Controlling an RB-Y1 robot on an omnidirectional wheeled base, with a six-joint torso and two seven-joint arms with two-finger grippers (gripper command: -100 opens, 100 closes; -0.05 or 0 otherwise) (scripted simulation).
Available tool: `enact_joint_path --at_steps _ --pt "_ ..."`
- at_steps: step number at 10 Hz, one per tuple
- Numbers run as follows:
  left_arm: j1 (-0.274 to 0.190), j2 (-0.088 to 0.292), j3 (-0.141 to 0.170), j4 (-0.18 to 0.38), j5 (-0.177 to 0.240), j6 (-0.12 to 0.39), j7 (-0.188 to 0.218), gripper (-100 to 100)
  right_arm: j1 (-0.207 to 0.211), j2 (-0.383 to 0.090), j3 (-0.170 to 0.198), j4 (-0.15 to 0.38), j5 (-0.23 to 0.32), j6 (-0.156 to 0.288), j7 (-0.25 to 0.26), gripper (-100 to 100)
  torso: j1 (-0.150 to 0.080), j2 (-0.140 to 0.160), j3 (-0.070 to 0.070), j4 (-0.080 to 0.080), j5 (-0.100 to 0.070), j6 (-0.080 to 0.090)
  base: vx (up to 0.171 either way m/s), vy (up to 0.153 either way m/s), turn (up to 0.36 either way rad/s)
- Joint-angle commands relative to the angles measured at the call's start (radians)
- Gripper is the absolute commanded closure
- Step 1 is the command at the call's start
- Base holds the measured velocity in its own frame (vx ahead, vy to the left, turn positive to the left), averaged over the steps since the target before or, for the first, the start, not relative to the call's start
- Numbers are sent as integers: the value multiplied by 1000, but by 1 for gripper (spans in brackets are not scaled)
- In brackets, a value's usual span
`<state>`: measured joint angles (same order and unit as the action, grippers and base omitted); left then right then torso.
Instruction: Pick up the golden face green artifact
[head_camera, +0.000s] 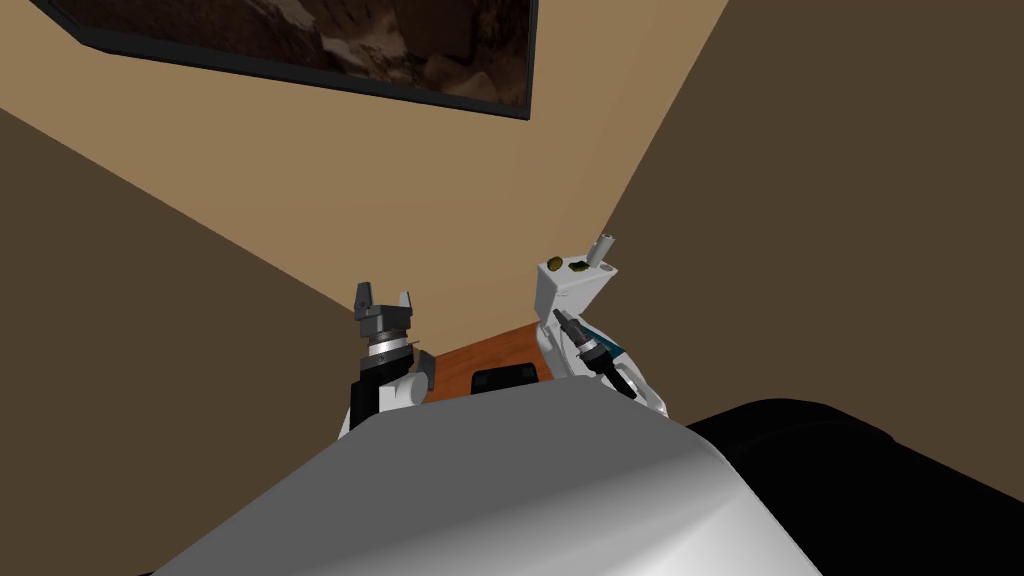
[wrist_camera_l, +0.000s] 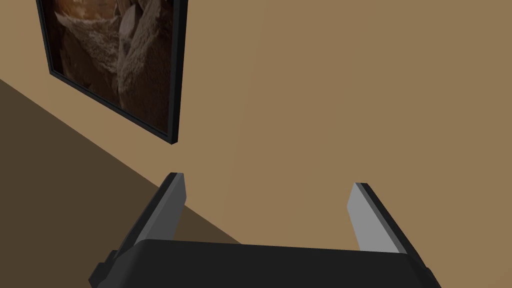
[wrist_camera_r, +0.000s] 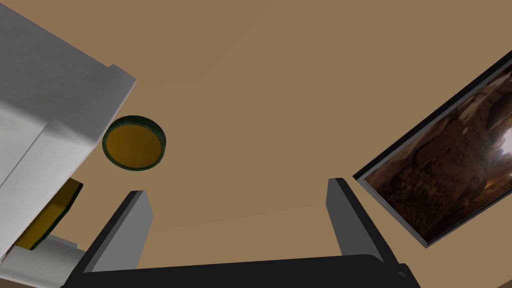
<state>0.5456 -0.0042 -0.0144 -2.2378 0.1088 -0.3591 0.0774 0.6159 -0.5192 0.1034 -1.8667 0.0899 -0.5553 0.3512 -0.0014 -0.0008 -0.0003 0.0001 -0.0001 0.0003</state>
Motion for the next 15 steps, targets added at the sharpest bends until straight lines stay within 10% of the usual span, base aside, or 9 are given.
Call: enact_joint_path --at_steps 1,15 --pt "0 0 0 0 0 0 0 0 0 0 0 0 0 0 0 -100 0 0 0 0 0 0 -24 -22 -21" --pt "0 0 0 0 0 0 0 0 -136 -258 161 257 6 -81 126 -100 2 9 5 2 0 0 -76 13 77"
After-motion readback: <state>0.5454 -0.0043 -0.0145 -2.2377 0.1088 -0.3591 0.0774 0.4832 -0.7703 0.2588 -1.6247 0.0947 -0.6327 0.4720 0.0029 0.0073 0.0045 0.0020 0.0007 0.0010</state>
